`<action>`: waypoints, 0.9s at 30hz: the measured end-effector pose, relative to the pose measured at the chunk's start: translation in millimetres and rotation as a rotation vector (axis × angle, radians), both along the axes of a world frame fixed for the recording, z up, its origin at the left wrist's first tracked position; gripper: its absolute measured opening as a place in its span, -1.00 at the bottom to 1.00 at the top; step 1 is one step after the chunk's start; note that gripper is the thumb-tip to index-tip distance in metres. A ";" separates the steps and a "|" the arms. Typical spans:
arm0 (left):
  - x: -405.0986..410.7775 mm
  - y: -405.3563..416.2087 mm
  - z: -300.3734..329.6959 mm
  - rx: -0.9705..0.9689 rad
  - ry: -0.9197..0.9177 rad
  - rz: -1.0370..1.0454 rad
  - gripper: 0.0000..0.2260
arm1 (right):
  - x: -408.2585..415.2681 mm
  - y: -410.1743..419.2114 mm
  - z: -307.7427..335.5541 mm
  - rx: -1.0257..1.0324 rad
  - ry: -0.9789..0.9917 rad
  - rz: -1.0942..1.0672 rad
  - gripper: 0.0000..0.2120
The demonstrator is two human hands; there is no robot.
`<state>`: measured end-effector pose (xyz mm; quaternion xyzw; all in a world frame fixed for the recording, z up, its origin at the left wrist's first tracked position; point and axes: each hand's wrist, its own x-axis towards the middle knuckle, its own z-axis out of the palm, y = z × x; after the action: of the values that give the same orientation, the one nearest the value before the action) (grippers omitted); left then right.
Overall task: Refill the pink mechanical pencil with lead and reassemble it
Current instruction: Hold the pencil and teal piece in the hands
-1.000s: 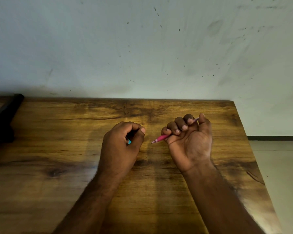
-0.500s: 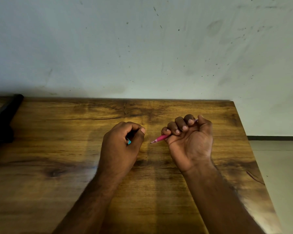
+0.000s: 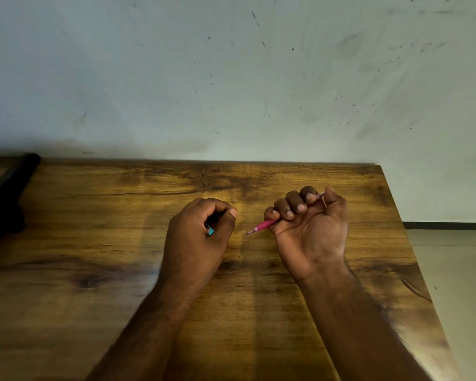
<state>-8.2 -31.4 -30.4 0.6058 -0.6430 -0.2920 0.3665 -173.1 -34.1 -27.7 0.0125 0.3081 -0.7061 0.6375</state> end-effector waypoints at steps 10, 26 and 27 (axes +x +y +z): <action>0.2 -0.1 -1.2 -0.004 -0.010 -0.003 -0.94 | -1.4 0.5 -1.1 -0.009 0.001 0.002 -0.62; 0.4 -0.3 -2.1 -0.005 -0.015 -0.018 -0.92 | -1.5 -0.7 0.4 0.003 -0.021 0.002 -0.56; 0.5 -0.2 -2.3 -0.003 -0.013 -0.017 -0.92 | -1.4 -1.0 0.0 0.002 -0.016 0.001 -0.57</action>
<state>-7.7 -31.6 -32.7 0.6018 -0.6509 -0.2900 0.3607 -174.5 -35.1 -27.7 0.0187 0.3037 -0.7054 0.6402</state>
